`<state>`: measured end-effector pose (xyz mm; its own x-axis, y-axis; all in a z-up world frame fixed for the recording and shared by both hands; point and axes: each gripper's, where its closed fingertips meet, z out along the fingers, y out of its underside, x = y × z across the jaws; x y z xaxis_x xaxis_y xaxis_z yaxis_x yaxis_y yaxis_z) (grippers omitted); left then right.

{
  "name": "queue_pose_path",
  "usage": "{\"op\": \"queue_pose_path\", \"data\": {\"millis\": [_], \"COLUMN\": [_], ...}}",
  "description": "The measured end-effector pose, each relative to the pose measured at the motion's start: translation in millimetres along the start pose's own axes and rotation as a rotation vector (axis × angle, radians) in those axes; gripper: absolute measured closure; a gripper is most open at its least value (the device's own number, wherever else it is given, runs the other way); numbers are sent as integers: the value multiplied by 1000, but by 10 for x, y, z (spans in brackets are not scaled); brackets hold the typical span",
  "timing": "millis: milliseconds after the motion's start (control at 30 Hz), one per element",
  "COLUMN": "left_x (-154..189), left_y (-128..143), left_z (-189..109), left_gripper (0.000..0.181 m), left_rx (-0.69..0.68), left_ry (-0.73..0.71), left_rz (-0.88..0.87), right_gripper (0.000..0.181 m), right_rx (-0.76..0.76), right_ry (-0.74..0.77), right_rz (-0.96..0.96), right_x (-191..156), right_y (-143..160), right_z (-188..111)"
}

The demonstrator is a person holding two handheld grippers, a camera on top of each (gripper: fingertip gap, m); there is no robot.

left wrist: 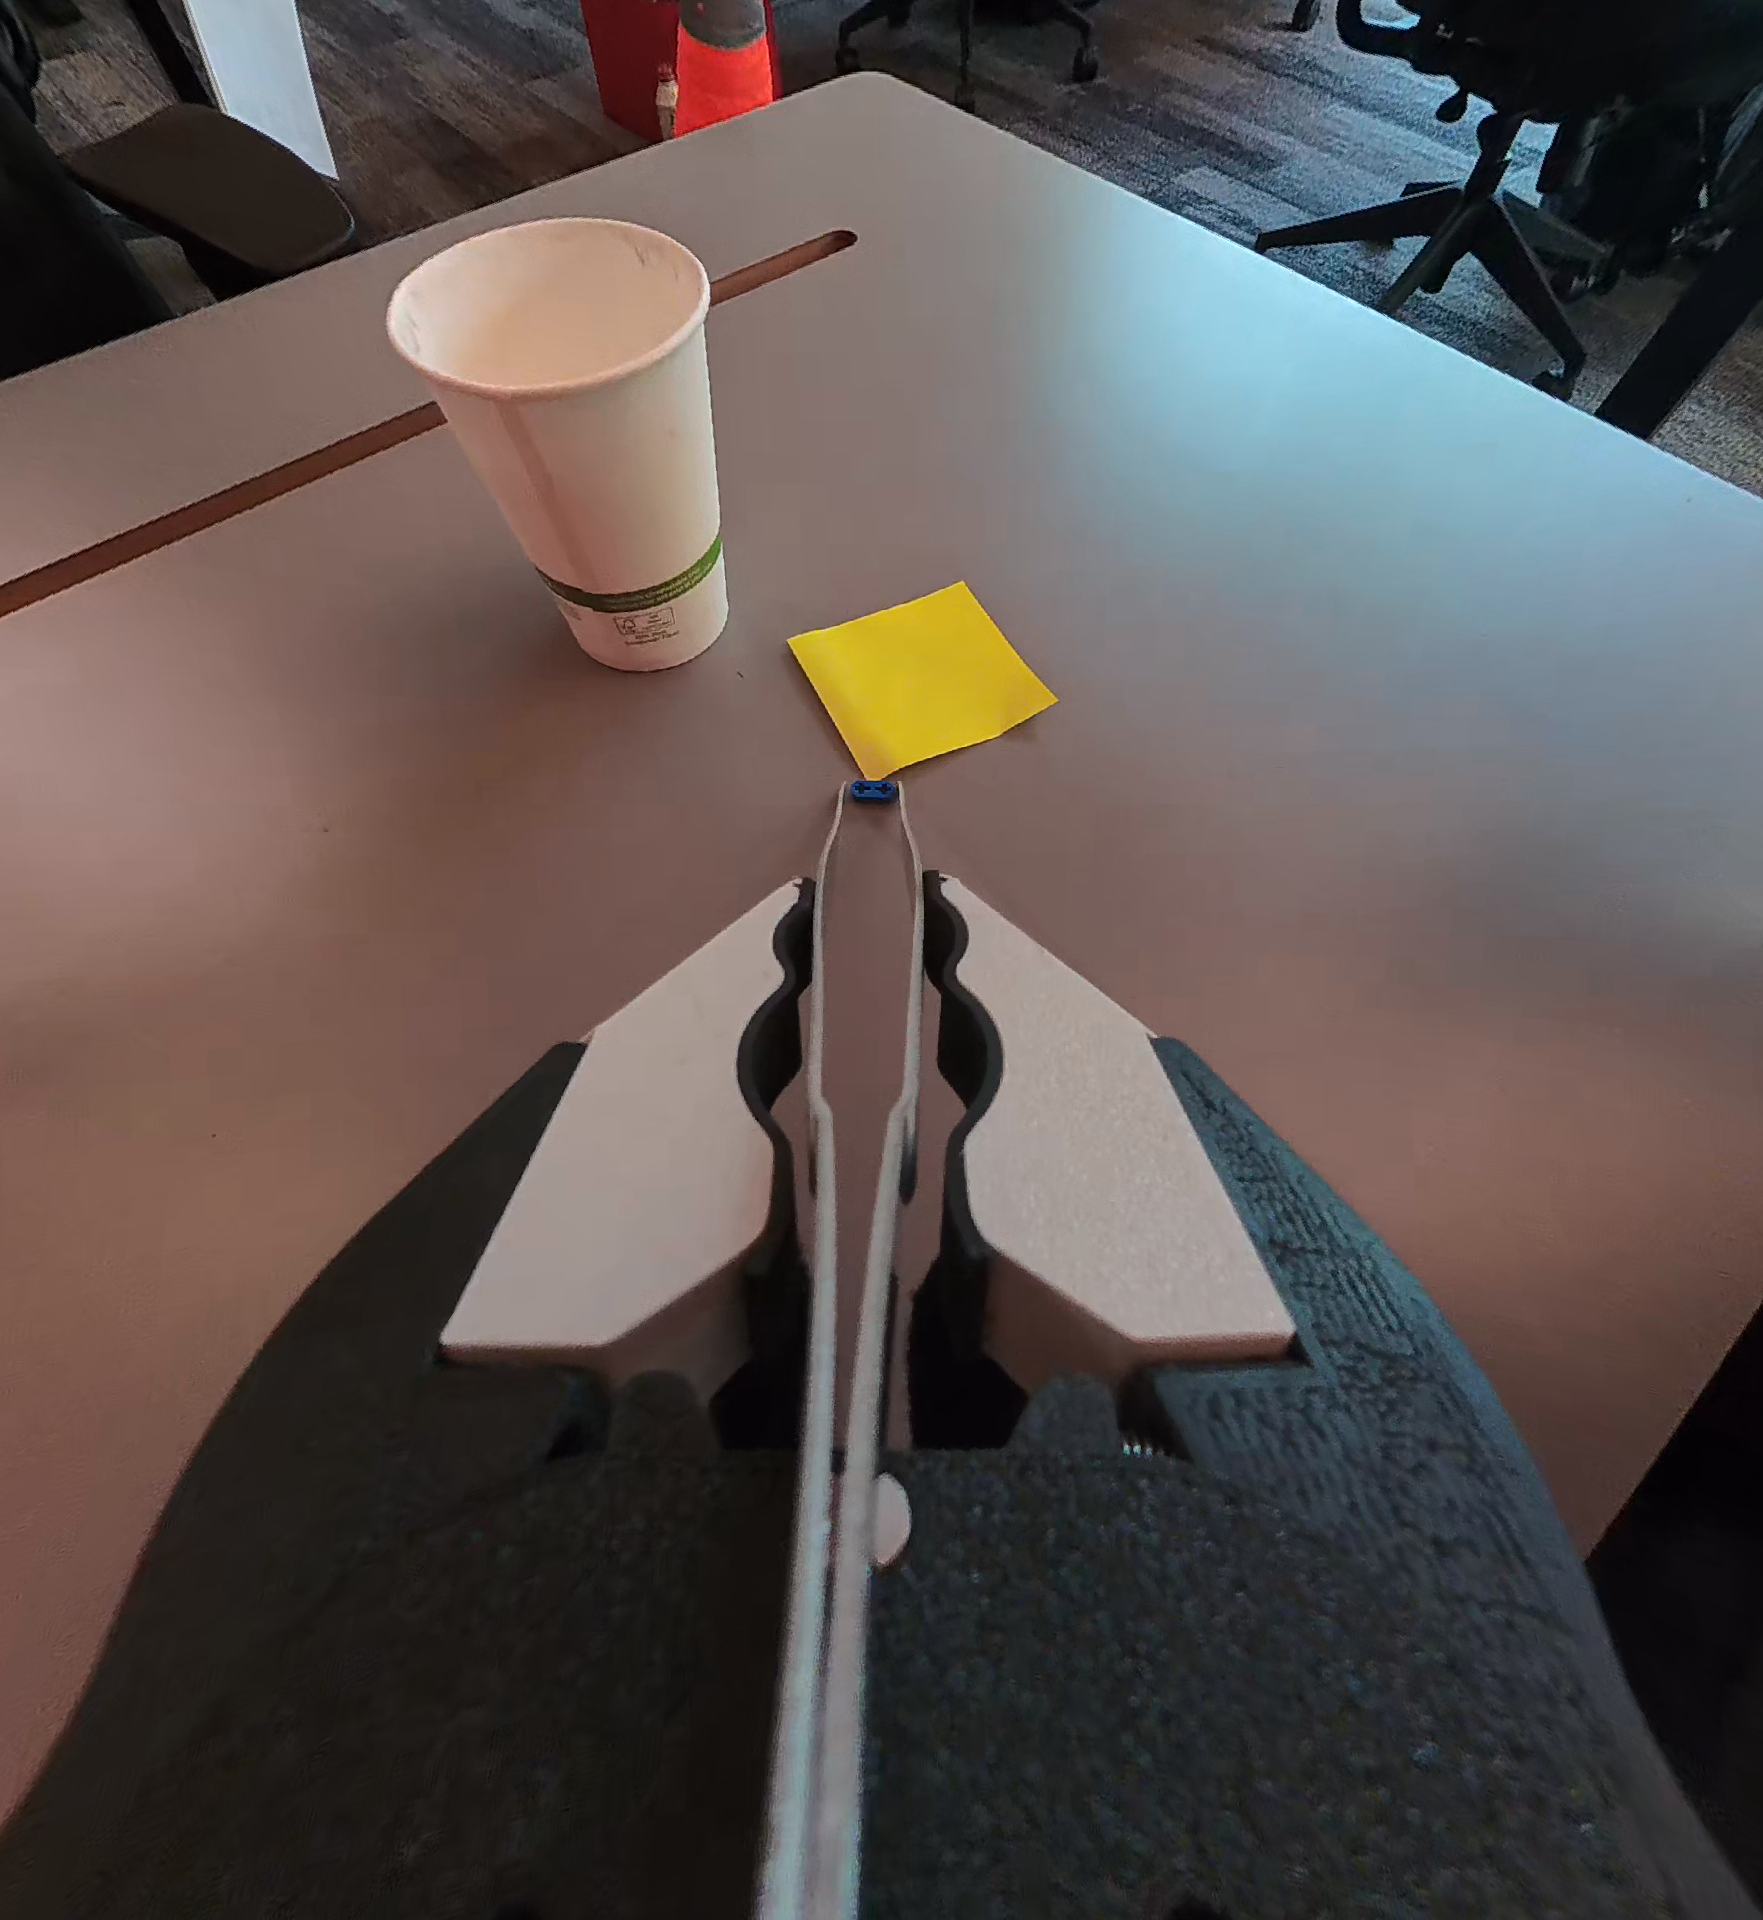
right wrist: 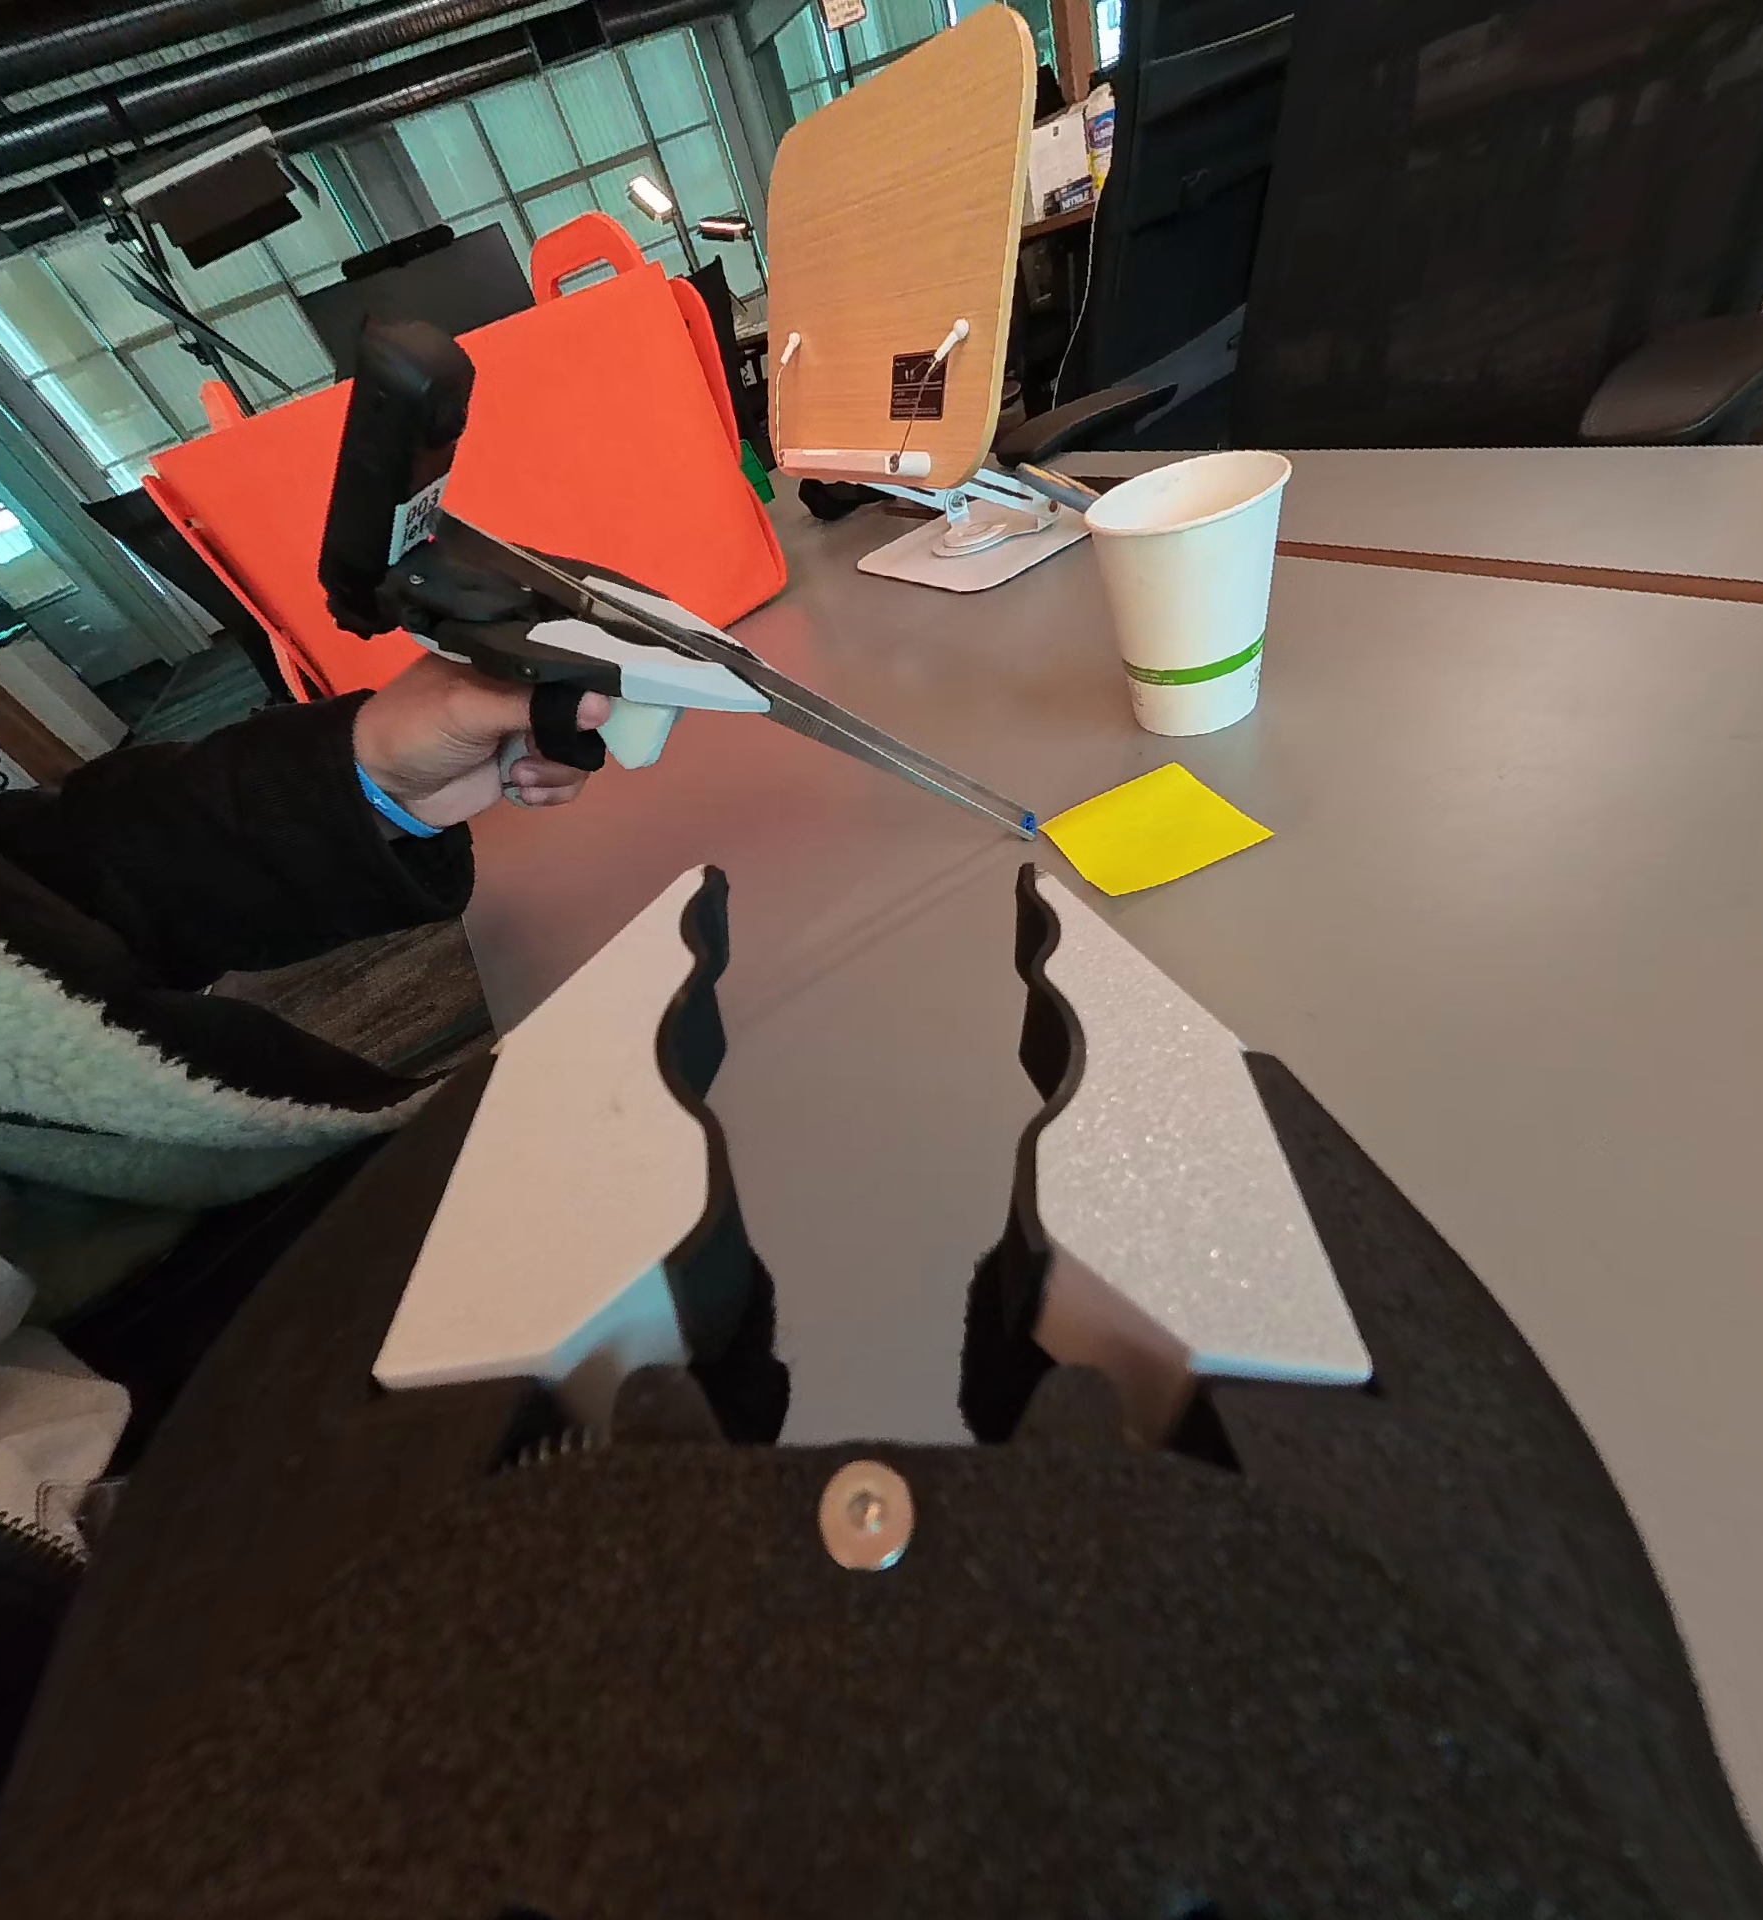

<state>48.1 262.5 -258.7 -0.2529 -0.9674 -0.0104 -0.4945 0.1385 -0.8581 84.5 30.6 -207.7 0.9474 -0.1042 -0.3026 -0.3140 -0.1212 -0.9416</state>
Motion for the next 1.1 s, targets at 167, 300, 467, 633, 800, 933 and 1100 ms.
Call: {"op": "queue_pose_path", "data": {"millis": [167, 300, 467, 633, 800, 933, 1100], "left_x": [10, -43, -173, -348, -601, -789, -880], "left_y": [-2, -78, -592, -1186, -1567, -1660, -1473], "left_z": [-11, -51, -270, -333, -46, 317, 775], "left_gripper": [164, 165, 165, 165, 165, 165, 165], "left_rx": [-7, -3, 95, 126, 8, -157, -357], "left_ry": [3, -29, -43, -28, -2, 13, 95], "left_rz": [14, 50, 70, 135, 211, 292, 330], "right_gripper": [127, 127, 127, 127, 127, 127, 127], "right_rx": [1, 3, 5, 7, 12, 13, 19], "right_ry": [0, 2, 2, -1, -2, -3, -6], "right_rz": [2, 1, 4, 5, 12, 21, 37], "right_x": [1, 5, 5, -3, 5, 20, 43], "right_y": [-3, -8, -10, -11, -18, -20, -27], "right_z": [-1, -6, -8, -10, -22, -21, -28]}}
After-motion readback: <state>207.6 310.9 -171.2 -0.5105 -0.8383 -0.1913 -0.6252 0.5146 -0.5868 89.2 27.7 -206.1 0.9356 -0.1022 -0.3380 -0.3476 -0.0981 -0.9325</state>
